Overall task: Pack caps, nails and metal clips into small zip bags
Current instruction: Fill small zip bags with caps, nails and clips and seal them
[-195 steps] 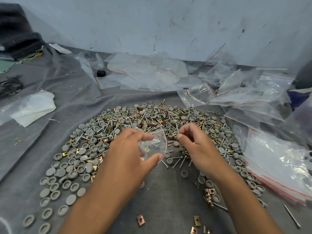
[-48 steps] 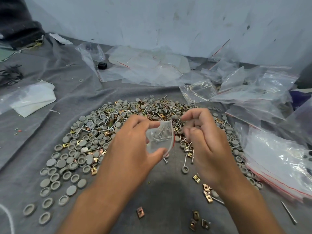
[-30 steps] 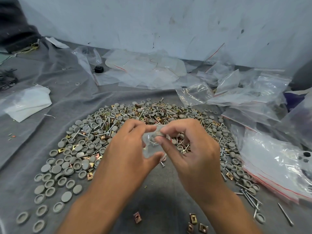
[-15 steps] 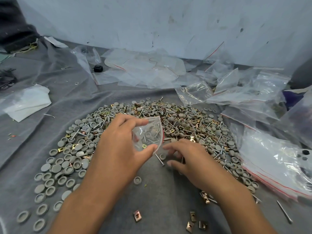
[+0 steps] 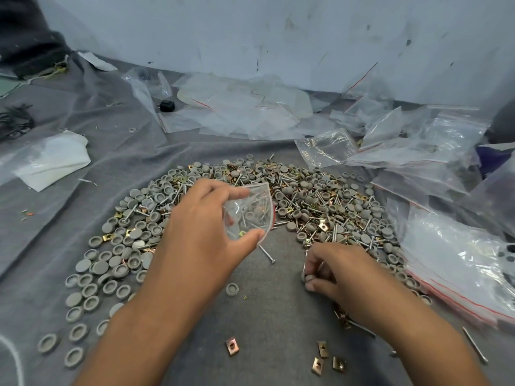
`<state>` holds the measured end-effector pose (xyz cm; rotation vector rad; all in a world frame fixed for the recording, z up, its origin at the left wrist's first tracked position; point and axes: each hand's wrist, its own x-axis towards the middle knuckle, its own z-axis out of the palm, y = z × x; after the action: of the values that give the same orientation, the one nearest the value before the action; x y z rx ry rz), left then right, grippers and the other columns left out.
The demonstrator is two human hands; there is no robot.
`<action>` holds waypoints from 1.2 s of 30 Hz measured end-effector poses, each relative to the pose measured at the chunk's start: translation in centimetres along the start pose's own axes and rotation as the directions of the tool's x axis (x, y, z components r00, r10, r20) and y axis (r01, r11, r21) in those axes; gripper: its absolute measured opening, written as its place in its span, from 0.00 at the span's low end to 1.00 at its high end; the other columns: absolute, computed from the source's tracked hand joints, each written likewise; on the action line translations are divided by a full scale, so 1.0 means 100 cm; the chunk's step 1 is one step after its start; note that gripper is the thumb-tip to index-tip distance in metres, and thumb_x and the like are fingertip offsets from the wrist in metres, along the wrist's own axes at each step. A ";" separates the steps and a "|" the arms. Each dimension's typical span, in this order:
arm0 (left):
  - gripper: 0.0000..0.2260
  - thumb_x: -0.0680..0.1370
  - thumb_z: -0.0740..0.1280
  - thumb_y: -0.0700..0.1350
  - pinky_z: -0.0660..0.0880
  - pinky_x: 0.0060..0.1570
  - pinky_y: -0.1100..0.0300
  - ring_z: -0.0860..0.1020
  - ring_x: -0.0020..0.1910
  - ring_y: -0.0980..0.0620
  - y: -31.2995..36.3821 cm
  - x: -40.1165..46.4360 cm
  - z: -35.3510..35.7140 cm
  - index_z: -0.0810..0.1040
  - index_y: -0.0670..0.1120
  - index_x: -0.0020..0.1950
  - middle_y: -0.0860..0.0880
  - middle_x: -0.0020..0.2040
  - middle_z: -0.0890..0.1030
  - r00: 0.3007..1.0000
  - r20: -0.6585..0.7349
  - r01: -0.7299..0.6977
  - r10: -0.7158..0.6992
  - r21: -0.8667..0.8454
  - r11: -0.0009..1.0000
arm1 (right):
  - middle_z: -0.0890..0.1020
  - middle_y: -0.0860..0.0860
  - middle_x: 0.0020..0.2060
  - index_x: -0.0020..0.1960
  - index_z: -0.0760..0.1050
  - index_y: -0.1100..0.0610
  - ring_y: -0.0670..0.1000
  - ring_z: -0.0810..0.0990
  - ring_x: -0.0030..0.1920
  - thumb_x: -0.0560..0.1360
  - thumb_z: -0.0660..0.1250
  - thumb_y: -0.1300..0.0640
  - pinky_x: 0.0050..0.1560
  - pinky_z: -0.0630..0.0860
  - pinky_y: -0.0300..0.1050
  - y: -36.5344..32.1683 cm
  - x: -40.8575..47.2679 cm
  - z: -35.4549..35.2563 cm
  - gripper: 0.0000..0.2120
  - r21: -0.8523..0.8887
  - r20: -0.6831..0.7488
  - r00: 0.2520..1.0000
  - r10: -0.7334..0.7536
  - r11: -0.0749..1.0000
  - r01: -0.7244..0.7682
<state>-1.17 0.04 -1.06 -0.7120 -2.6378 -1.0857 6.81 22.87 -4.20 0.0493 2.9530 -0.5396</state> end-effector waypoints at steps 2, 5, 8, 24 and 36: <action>0.26 0.66 0.76 0.58 0.67 0.46 0.75 0.75 0.43 0.63 0.000 -0.001 0.000 0.78 0.58 0.63 0.63 0.51 0.73 1.000 0.005 0.004 -0.004 0.006 1.000 | 0.75 0.37 0.41 0.43 0.71 0.41 0.37 0.74 0.43 0.75 0.74 0.48 0.42 0.73 0.35 -0.005 -0.001 0.003 0.11 -0.027 -0.038 0.999 -0.037 0.999 0.036; 0.26 0.66 0.77 0.57 0.64 0.50 0.79 0.75 0.45 0.63 0.001 -0.001 0.001 0.78 0.57 0.63 0.63 0.51 0.73 1.000 0.015 0.002 -0.002 0.000 1.000 | 0.76 0.39 0.41 0.43 0.73 0.44 0.38 0.75 0.44 0.75 0.73 0.50 0.42 0.74 0.35 -0.010 -0.001 0.000 0.09 0.045 -0.100 0.994 -0.045 0.998 0.050; 0.27 0.66 0.76 0.57 0.64 0.51 0.80 0.73 0.48 0.65 0.003 -0.002 0.005 0.77 0.58 0.64 0.63 0.52 0.72 0.999 0.051 -0.013 0.013 0.005 1.000 | 0.79 0.43 0.36 0.42 0.76 0.47 0.41 0.78 0.39 0.73 0.77 0.56 0.37 0.71 0.30 -0.017 -0.001 -0.009 0.10 0.295 -0.326 0.944 -0.046 0.944 0.148; 0.28 0.67 0.79 0.55 0.69 0.46 0.70 0.75 0.43 0.65 0.006 -0.005 0.010 0.77 0.57 0.66 0.63 0.55 0.71 0.995 0.093 -0.046 0.044 0.022 0.999 | 0.79 0.37 0.38 0.42 0.77 0.44 0.41 0.77 0.36 0.73 0.76 0.50 0.35 0.70 0.27 -0.013 0.002 -0.027 0.07 0.333 -0.587 0.808 0.058 0.927 0.175; 0.27 0.67 0.78 0.55 0.68 0.44 0.73 0.75 0.45 0.65 0.007 -0.005 0.011 0.77 0.58 0.65 0.63 0.54 0.71 0.995 0.085 -0.044 0.043 0.006 0.999 | 0.78 0.41 0.54 0.64 0.77 0.43 0.47 0.72 0.57 0.79 0.67 0.40 0.56 0.73 0.47 0.001 0.034 0.007 0.15 -0.023 -0.361 0.921 0.143 0.986 -0.163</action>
<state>-0.34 1.09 -1.64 -0.8279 -2.6815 -1.0553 3.53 22.72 -5.35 0.4135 3.2744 -0.4732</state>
